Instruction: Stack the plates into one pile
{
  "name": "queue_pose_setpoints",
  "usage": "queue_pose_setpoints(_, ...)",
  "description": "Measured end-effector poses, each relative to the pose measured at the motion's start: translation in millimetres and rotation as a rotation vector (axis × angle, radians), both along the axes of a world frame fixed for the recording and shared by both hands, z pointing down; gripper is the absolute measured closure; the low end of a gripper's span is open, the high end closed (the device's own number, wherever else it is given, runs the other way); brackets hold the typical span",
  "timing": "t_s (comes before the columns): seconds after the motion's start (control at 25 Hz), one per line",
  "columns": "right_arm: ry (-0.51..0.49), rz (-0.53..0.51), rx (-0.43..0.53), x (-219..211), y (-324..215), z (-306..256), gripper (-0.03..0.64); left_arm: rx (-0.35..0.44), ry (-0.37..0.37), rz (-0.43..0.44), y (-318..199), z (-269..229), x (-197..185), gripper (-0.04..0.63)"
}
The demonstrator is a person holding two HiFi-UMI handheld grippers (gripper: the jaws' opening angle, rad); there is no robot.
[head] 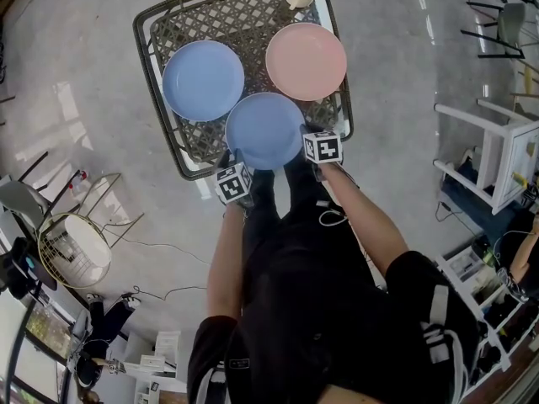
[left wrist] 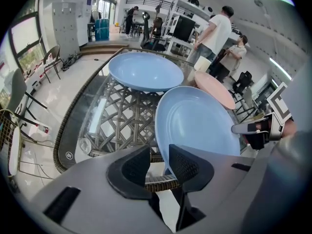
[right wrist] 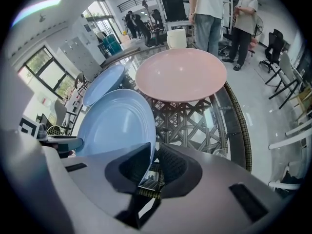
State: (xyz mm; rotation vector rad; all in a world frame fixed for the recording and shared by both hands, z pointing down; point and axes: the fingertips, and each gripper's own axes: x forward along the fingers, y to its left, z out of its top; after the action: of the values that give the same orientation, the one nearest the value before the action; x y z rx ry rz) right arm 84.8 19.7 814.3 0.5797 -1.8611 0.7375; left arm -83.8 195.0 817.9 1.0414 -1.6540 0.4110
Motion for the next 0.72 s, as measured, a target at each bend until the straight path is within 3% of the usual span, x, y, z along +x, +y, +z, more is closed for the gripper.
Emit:
queue_pose_setpoints(0.2, -0.004, 0.013, 0.004, -1.3, 1.0, -0.4, 0.586, 0.002, -0.001, 0.012, -5.4, 0.9, 3.2, 0.52)
queue_pose_setpoints(0.72, -0.027, 0.037, -0.009, 4.0, 19.2, -15.9, 0.589, 0.031, 0.006, 0.031, 7.8, -16.3, 4.4, 0.526)
